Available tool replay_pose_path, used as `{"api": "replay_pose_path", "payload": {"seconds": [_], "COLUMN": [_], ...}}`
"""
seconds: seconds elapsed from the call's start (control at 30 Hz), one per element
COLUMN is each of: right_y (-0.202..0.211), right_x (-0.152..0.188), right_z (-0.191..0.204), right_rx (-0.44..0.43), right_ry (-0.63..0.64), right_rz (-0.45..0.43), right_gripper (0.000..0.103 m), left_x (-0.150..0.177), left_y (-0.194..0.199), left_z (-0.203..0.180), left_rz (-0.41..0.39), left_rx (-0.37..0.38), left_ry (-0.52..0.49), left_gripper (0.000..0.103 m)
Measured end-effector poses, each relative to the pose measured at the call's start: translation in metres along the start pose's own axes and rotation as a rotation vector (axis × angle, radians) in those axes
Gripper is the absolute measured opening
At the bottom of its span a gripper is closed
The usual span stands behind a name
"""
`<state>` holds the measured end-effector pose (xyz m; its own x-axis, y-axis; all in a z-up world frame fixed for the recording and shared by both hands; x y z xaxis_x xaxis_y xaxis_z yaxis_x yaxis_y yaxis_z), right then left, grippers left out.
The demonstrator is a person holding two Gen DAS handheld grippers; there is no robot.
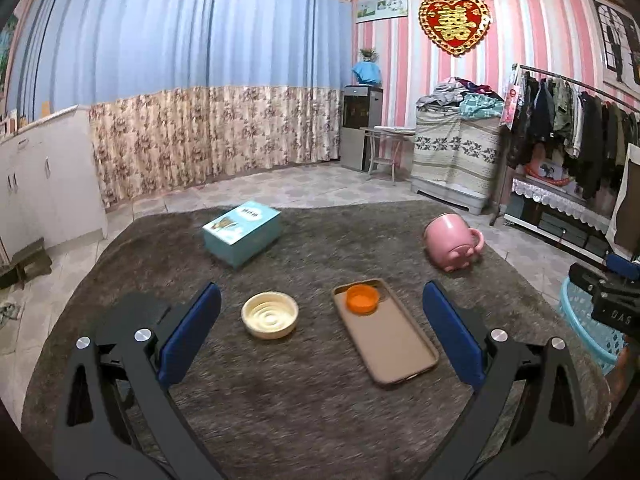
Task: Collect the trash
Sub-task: 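Move both tools back over the cream bowl and tan tray, then grasp the cream bowl rim with the left gripper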
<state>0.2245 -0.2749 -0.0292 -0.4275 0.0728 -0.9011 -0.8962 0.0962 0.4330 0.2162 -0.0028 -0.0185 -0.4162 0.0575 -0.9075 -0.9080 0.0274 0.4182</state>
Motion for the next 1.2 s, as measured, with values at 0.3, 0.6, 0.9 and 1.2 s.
{"api": "replay_pose_path", "payload": {"seconds": [0.3, 0.6, 0.9, 1.2], "right_y": [-0.004, -0.020, -0.036, -0.059], "right_x": [0.005, 0.012, 0.023, 0.038], "right_z": [0.037, 0.049, 0.050, 0.069], "right_rx": [-0.049, -0.078, -0.067, -0.095], "right_ry": [0.029, -0.008, -0.009, 0.014], "right_rz": [0.015, 0.049, 0.089, 0.156], "right_gripper": [0.096, 0.096, 0.096, 0.096], "left_x": [0.013, 0.025, 0.034, 0.044], "left_y": [0.000, -0.009, -0.027, -0.057], "left_z": [0.037, 0.058, 0.065, 0.061], "left_rz": [0.003, 0.020, 0.055, 0.120], "left_rx": [-0.045, -0.076, -0.082, -0.068], "left_ry": [0.032, 0.056, 0.055, 0.040], "left_gripper": [0.097, 0.097, 0.097, 0.097]}}
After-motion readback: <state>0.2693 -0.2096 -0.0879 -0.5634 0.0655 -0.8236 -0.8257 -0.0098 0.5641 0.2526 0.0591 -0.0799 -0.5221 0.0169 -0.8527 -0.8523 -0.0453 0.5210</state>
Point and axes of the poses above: each gripper's, at about its wrist camera, not at the fingertips, and y roughly against the way its jaws point, z to its left, x to its underside, the point moved 7 cm from there along -y, roughly the way its jaws point, and after that the axes turned 5 degrees about -y, right-handed, at the moved point
